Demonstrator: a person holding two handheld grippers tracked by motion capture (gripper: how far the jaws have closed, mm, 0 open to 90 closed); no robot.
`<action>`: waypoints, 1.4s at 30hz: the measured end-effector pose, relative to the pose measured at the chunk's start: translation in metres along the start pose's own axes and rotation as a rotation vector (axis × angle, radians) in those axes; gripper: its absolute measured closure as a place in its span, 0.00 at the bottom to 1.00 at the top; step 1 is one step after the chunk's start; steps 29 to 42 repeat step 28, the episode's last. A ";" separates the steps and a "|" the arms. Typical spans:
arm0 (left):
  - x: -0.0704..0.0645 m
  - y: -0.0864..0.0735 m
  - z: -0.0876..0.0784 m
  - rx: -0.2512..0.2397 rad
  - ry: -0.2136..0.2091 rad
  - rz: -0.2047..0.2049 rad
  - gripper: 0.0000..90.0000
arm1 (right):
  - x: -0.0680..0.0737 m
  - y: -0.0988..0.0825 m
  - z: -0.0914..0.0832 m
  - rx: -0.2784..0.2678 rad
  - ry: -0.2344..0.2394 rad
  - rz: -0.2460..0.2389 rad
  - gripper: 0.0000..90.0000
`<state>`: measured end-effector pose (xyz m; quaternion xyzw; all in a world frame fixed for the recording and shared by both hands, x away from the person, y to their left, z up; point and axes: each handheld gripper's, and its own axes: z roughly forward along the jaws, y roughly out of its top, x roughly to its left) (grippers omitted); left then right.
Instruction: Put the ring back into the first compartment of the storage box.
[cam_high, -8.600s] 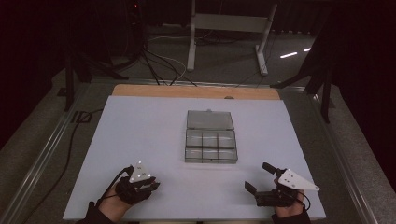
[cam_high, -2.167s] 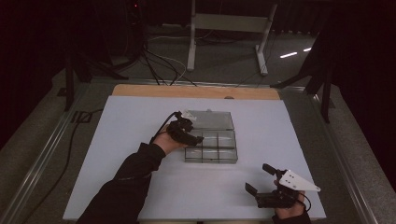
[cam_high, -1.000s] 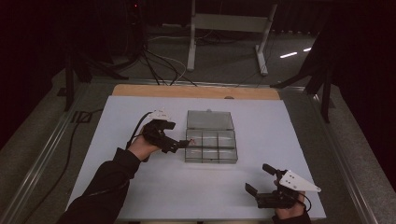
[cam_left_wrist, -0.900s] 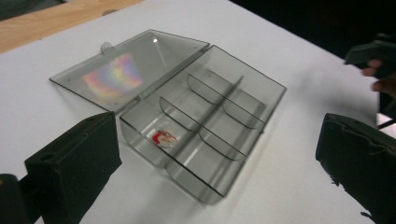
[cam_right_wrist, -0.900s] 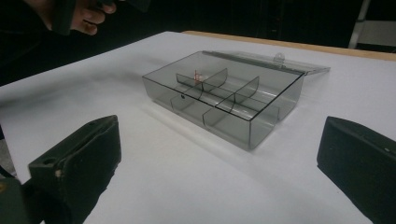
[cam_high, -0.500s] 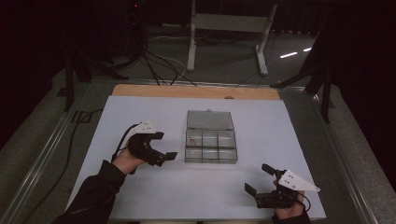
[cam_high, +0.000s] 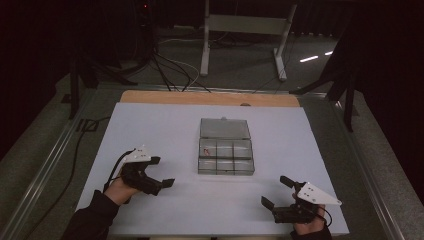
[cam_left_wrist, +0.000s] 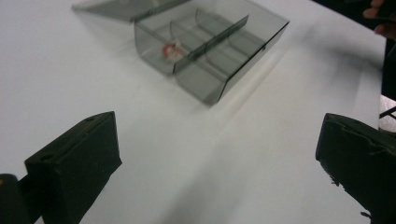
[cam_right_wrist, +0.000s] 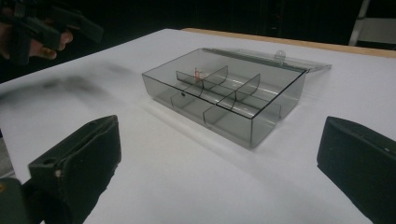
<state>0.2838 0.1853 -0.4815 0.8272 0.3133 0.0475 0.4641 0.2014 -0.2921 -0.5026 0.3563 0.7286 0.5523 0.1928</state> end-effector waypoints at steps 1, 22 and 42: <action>0.001 -0.004 -0.001 0.004 0.003 -0.005 0.01 | 0.000 0.000 0.000 0.000 -0.001 -0.001 0.00; -0.003 -0.065 -0.019 -0.034 0.029 -0.036 0.01 | 0.000 -0.001 0.002 0.007 -0.002 -0.001 0.00; -0.005 -0.067 -0.019 -0.026 0.032 -0.013 0.01 | 0.000 -0.001 0.002 0.007 0.001 -0.004 0.00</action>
